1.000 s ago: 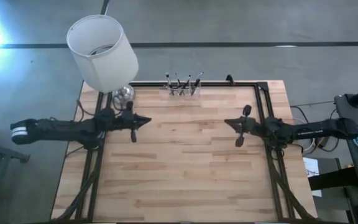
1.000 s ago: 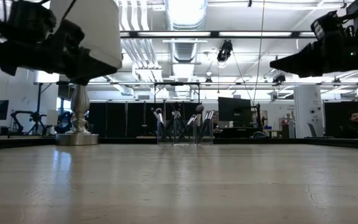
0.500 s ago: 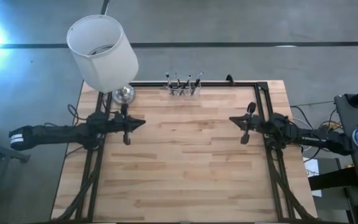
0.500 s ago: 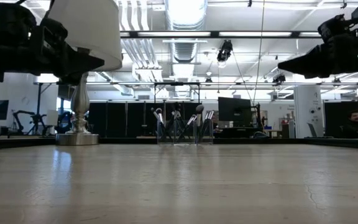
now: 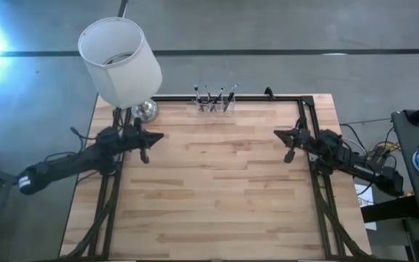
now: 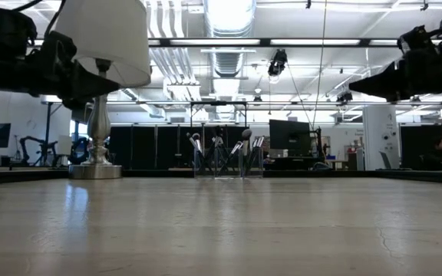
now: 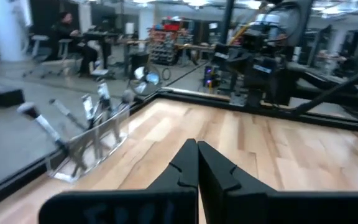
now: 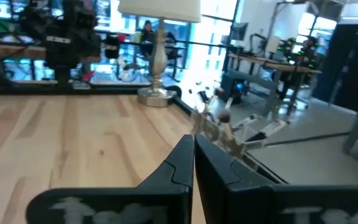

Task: Put items in baskets/containers
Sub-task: Return to home position

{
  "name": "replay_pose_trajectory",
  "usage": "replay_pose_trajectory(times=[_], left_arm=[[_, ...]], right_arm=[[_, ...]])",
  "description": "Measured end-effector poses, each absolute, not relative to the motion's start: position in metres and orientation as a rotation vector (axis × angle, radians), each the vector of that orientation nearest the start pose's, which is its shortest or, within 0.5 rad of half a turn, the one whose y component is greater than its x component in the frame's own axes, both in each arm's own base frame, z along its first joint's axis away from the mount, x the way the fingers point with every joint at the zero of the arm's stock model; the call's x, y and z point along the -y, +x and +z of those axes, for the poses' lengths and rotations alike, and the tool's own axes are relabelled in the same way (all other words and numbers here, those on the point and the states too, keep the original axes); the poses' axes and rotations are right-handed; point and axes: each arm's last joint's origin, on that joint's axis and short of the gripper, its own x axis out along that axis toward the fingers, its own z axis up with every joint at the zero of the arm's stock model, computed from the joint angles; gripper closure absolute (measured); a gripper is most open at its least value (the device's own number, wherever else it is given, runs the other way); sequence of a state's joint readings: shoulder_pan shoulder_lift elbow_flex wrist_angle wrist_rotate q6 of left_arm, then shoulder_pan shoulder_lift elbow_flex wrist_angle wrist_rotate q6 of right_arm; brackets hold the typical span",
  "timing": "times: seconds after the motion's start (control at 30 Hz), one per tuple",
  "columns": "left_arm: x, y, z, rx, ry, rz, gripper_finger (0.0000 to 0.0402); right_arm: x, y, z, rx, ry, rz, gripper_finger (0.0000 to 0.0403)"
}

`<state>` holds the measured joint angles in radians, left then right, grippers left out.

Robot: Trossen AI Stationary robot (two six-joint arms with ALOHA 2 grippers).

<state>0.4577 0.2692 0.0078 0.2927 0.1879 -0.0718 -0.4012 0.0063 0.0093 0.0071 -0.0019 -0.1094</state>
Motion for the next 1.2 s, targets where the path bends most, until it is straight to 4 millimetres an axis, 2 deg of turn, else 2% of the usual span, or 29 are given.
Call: replay_pose_trajectory(times=[0.4,0.6,0.93,1.2], left_arm=[[-0.041,0.088,0.169,0.062,-0.139,0.309,0.0401],[-0.042,0.089,0.166,0.027,-0.104,0.346,0.0401],[-0.044,0.091,0.163,0.021,-0.294,0.361,0.0401],[-0.044,0.091,0.164,0.025,-0.297,0.359,0.0401]], right_arm=[[0.042,0.087,0.168,0.006,-0.065,-0.458,0.0394],[0.043,0.087,0.168,0.009,-0.055,-0.475,0.0394],[0.044,0.088,0.166,-0.023,-0.079,-0.481,0.0394],[0.044,0.089,0.166,-0.025,-0.083,-0.480,0.0394]])
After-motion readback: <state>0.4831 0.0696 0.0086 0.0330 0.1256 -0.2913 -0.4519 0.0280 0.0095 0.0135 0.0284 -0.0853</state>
